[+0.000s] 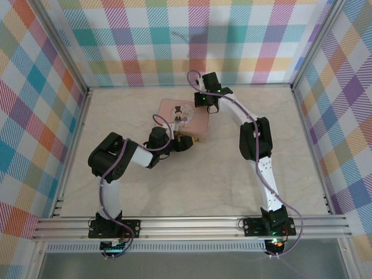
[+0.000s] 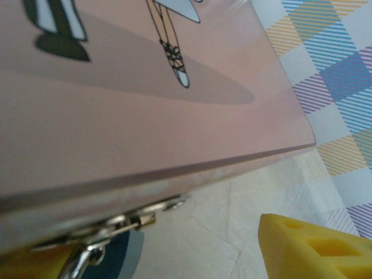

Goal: Unlock a padlock with a key

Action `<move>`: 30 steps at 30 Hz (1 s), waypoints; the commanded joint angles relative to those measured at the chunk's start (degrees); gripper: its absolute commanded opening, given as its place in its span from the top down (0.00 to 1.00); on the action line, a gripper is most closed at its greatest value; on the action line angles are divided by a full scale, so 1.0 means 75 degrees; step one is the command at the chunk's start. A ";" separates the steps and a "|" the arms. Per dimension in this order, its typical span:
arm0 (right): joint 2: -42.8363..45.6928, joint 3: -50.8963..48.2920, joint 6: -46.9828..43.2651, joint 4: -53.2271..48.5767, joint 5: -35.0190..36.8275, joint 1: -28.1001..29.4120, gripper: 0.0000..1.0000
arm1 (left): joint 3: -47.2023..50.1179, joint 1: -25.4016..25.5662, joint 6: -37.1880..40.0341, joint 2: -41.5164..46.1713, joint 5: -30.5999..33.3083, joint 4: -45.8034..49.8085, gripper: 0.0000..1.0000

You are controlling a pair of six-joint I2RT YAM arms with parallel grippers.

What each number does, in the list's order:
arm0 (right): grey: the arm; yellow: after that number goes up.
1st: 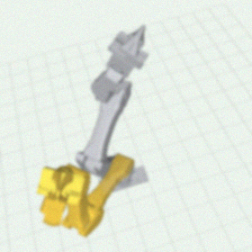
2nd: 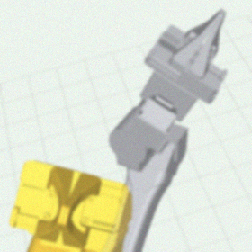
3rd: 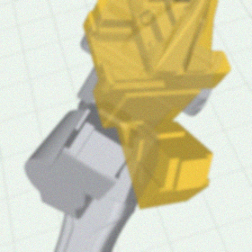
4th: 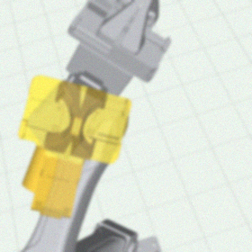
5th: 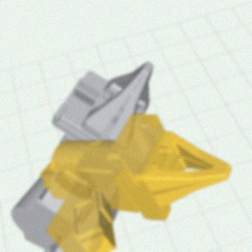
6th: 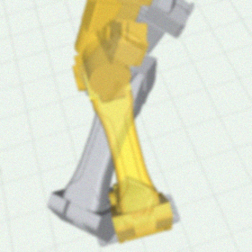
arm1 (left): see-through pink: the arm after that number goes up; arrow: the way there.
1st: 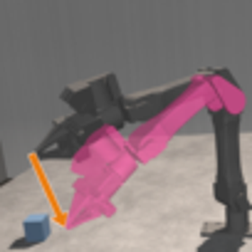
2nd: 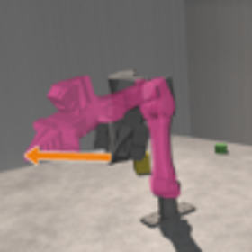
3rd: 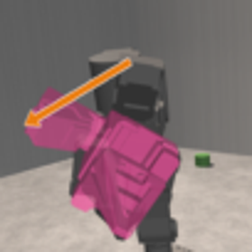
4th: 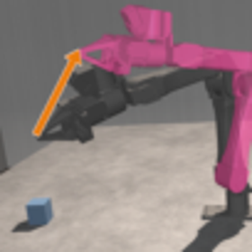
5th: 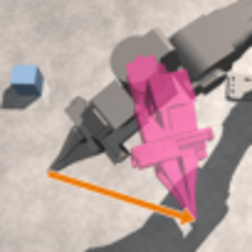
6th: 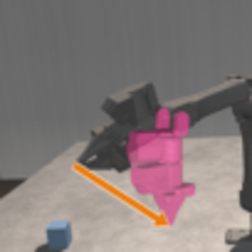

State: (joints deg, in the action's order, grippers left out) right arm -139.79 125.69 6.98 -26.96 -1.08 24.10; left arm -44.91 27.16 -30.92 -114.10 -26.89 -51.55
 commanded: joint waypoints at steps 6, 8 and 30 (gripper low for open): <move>0.0076 -0.0293 -0.0052 -0.0929 -0.0289 0.0197 1.00 | 0.0526 -0.0428 0.0010 0.0588 0.0574 0.0166 0.30; 0.0087 -0.0294 -0.0052 -0.0929 -0.0289 0.0197 1.00 | 0.0569 -0.0497 0.0020 0.0644 0.0539 0.0205 0.33; 0.0268 -0.0603 -0.0052 -0.0754 -0.0270 0.0228 1.00 | 0.0281 -0.0658 0.0143 0.0527 -0.0108 0.0940 0.87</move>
State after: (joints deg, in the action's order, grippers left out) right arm -138.37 123.46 6.98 -26.76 -1.76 24.51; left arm -41.82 22.98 -30.59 -110.85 -27.09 -47.48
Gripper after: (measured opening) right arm 0.065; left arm 0.143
